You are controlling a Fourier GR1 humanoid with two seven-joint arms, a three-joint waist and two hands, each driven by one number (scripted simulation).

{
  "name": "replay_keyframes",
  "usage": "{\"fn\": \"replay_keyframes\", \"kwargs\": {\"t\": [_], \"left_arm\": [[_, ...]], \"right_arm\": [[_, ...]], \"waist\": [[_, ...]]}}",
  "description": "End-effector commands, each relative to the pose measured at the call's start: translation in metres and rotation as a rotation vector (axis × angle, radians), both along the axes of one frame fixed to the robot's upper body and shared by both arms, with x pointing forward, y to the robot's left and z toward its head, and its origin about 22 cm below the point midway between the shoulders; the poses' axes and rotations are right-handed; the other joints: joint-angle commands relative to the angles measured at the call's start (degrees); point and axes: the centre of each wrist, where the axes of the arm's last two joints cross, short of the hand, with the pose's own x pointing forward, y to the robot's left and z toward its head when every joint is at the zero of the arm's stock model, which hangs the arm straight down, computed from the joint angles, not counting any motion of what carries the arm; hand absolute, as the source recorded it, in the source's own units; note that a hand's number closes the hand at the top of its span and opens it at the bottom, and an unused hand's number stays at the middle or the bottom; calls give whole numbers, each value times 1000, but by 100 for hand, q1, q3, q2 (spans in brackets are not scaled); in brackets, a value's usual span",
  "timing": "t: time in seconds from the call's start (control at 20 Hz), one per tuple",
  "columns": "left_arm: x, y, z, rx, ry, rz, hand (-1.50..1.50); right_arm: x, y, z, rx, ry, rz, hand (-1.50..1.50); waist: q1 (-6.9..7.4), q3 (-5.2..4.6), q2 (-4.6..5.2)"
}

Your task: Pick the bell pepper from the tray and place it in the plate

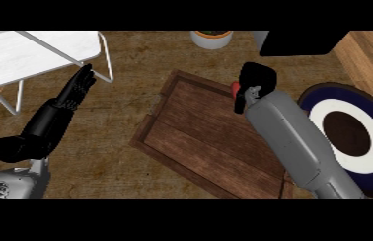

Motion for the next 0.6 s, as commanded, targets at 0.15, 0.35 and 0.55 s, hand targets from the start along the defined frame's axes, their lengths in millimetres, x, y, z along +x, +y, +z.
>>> {"fn": "replay_keyframes", "kwargs": {"t": [0.15,0.35,0.55], "left_arm": [[1,-1,6,0,-16,-18,0],[-2,-11,0,8,3,-13,0],[2,-13,7,2,-11,-21,0]], "right_arm": [[-13,47,24,-12,-481,-344,150],[-22,66,29,-39,-615,-403,150],[-20,73,59,-60,-703,-427,150]], "waist": [[156,-12,36],[156,-6,52],[117,-10,20]]}}
